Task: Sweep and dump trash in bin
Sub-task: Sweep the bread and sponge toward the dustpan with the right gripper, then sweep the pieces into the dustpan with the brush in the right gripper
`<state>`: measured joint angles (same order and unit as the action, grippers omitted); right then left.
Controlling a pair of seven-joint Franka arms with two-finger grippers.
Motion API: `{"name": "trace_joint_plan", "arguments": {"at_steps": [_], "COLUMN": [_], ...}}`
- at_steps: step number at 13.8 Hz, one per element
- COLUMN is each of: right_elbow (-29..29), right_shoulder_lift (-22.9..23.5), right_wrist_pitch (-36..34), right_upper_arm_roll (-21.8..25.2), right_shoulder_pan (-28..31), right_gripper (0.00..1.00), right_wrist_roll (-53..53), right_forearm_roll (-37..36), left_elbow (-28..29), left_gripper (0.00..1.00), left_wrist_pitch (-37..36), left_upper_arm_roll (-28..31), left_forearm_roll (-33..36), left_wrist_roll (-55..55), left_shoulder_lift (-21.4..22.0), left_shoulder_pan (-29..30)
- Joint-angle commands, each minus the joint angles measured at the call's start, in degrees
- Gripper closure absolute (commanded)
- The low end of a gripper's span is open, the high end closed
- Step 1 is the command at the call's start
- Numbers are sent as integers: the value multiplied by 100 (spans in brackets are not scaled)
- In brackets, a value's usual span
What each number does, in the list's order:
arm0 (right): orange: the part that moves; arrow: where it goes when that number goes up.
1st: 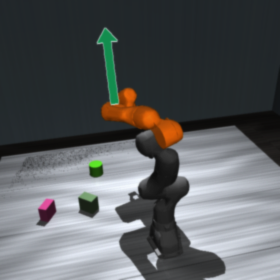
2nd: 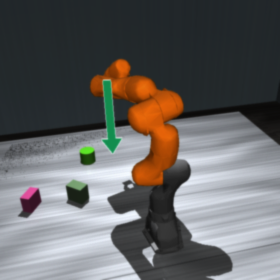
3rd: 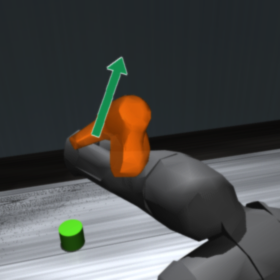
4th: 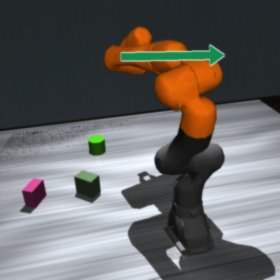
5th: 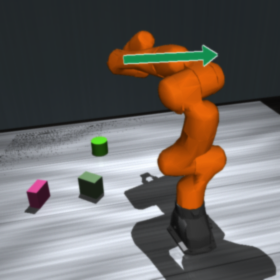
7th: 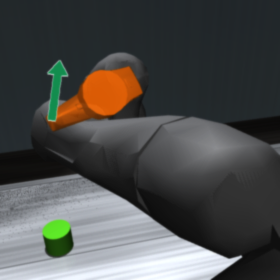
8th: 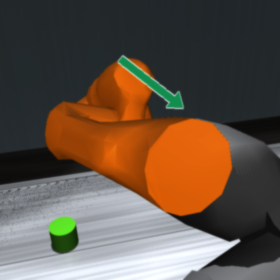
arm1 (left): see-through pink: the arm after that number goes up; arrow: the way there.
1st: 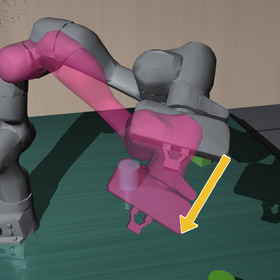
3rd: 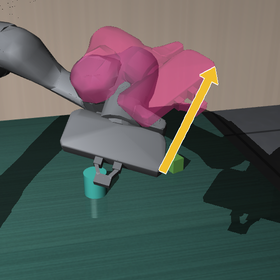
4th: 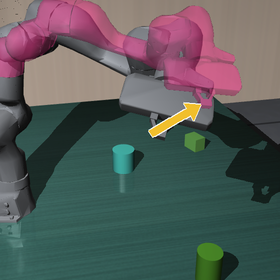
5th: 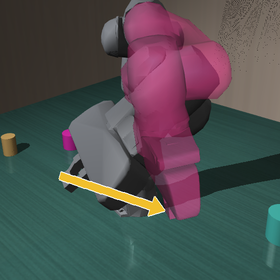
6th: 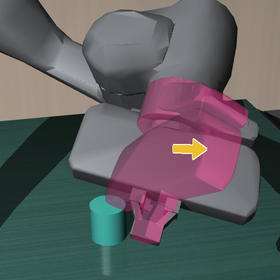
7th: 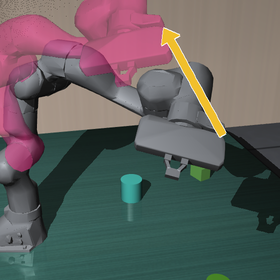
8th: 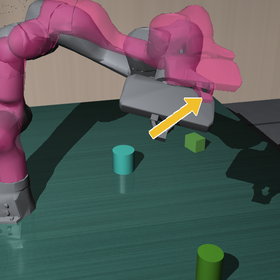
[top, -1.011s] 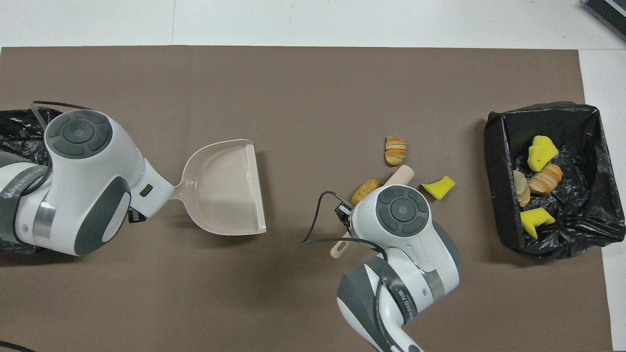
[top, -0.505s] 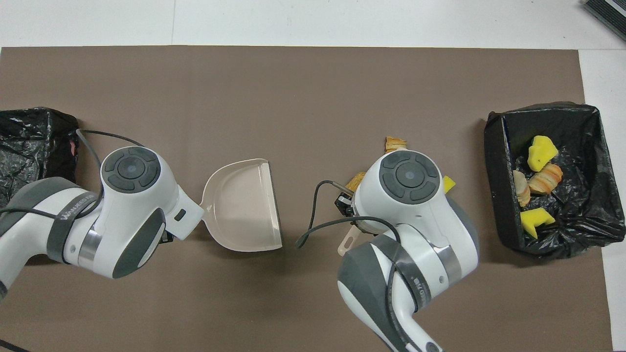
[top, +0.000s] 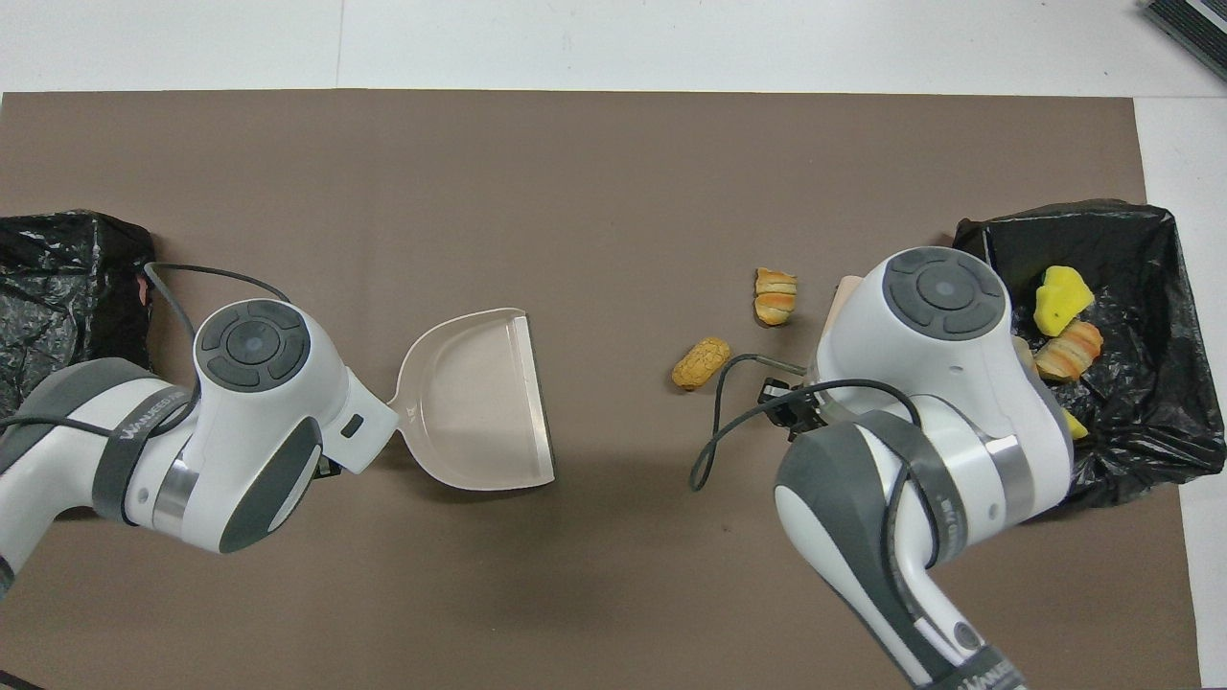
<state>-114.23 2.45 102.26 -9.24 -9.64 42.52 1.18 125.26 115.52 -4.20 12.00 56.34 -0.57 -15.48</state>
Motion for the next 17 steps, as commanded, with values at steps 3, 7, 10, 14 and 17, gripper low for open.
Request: {"name": "trace_joint_plan", "arguments": {"at_steps": [3, 7, 10, 14, 17], "right_elbow": [-985, -1486, -1488, -1102, -864], "right_shoulder_lift": [-525, -623, -351, 1, 159], "right_wrist_pitch": [162, 758, 1058, 1235, 1252], "right_upper_arm_roll": [-51, -51, -86, -95, -104], "right_shoulder_pan": [560, 779, 640, -220, -835], "right_gripper": [100, 100, 100, 100, 100], "right_wrist_roll": [-1035, -1132, -1167, -1158, -1193], "right_forearm_roll": [-643, -987, -988, -604, -224], "left_elbow": [60, 78, 112, 297, 297], "left_gripper": [100, 100, 100, 100, 100], "left_wrist_pitch": [225, 348, 392, 665, 656], "left_upper_arm_roll": [42, 42, 42, 33, 42], "left_forearm_roll": [92, 92, 83, 74, 83], "left_wrist_roll": [-132, -132, -158, -677, -686], "left_shoulder_lift": [75, 75, 83, 136, 136], "left_shoulder_pan": [-17, 9, 18, 36, 45]}}
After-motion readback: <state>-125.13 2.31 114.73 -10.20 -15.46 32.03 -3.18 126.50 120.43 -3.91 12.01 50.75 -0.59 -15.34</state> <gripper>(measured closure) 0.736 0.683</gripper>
